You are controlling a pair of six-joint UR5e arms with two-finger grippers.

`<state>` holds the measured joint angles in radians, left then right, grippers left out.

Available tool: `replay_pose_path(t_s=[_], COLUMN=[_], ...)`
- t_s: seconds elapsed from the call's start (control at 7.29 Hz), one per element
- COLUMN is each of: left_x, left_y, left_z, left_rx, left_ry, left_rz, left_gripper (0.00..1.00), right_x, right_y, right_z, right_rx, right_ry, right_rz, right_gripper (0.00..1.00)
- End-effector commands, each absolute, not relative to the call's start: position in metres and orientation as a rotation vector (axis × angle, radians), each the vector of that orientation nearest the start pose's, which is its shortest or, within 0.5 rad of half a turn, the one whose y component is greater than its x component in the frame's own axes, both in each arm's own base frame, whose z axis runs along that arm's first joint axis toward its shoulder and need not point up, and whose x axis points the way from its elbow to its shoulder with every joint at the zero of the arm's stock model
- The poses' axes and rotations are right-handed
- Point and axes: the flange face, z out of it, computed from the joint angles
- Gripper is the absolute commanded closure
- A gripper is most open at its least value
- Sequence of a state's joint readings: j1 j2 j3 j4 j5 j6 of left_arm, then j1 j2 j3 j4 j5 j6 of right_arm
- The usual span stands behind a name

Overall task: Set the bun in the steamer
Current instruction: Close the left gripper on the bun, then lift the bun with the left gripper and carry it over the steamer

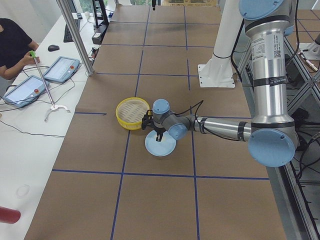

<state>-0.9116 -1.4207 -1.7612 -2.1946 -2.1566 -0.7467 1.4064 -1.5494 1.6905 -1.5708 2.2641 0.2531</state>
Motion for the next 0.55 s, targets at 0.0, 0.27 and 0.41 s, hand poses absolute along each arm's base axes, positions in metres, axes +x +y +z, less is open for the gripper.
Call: replay_pose_path(t_s=[0.0,0.27,0.41], left_x=[0.179,0.109,0.092], left_y=[-0.421,-0.466,-0.495], left_z=[0.535,0.490,0.460], left_rx=[0.188,0.204,0.198], left_ry=[0.827,0.719,0.690], left_rz=[0.122,0.127,0.093], left_gripper=[0.72,0.72,0.72], right_x=[-0.015,-0.014,-0.014], right_y=[-0.511,-0.511,-0.511], right_z=[0.594,0.594,0.594], right_rx=[-0.011,-0.011,-0.011], right_ry=[-0.705,-0.705,-0.705], right_rz=[0.035,0.036,0.036], right_gripper=[0.00,0.00,0.00])
